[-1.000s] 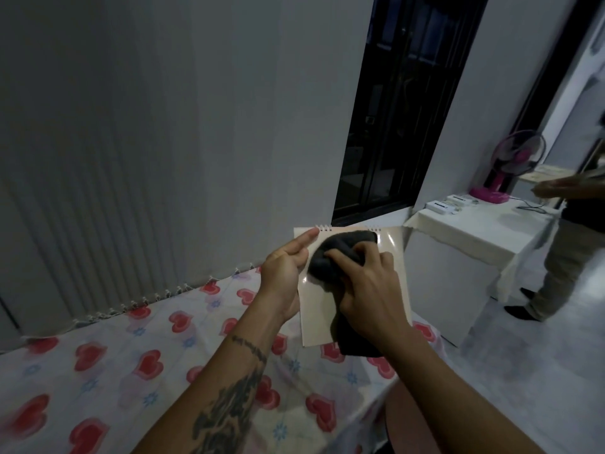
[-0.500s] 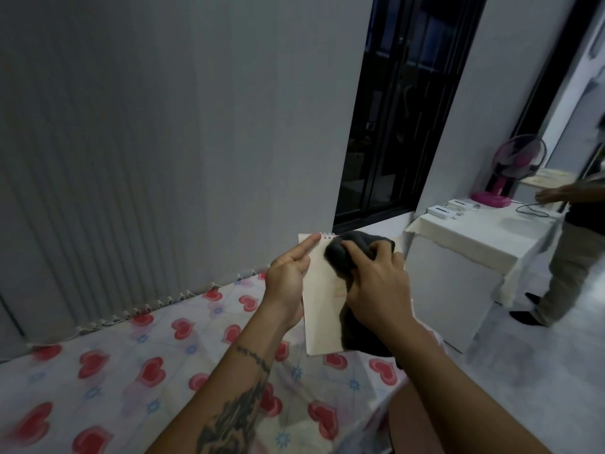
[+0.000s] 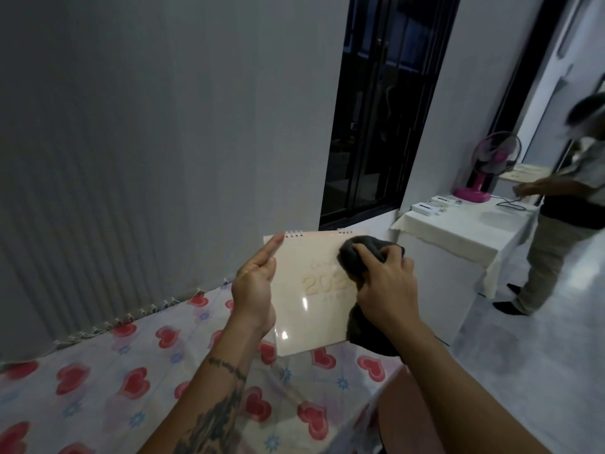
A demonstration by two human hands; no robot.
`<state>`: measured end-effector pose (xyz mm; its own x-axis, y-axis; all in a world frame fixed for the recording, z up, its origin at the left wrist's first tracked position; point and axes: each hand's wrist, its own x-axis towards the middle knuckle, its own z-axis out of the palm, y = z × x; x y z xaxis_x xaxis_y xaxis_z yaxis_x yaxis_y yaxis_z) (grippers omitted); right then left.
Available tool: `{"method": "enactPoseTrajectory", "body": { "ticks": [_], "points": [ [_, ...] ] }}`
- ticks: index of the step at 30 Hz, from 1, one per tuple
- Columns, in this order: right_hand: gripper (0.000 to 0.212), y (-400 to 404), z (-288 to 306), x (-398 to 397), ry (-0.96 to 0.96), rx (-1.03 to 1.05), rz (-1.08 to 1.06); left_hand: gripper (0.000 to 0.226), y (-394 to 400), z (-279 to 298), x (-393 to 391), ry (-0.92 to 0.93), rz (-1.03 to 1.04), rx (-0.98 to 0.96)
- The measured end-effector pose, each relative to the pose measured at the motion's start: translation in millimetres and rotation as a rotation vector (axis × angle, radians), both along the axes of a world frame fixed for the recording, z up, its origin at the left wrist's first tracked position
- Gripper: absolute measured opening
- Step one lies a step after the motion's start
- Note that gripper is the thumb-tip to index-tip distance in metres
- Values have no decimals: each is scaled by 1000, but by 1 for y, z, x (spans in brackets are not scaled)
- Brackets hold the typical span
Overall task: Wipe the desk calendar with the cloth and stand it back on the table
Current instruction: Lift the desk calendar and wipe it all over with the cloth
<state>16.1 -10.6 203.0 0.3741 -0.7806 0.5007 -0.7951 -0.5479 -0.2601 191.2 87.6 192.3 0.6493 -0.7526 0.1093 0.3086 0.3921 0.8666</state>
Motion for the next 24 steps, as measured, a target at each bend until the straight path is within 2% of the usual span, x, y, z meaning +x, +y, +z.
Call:
{"method": "enactPoseTrajectory", "body": {
  "ticks": [6, 11, 13, 17, 22, 24],
  "points": [
    [59, 3, -1, -9, 34, -56, -42, 46, -4, -4, 9, 73, -31, 19],
    [53, 18, 3, 2, 68, -122, 163, 46, -12, -4, 0, 56, -68, 27],
    [57, 6, 12, 0, 43, -60, 122, 45, -12, -4, -1, 65, -79, 1],
    [59, -1, 21, -2, -96, 44, -76, 45, -9, -3, -4, -27, -66, -5],
    [54, 30, 5, 22, -47, -126, 220, 52, -10, 1, -10, -96, -10, -21],
    [55, 25, 3, 20, -16, -132, 249, 51, -9, 0, -7, -86, -3, -31]
  ]
}}
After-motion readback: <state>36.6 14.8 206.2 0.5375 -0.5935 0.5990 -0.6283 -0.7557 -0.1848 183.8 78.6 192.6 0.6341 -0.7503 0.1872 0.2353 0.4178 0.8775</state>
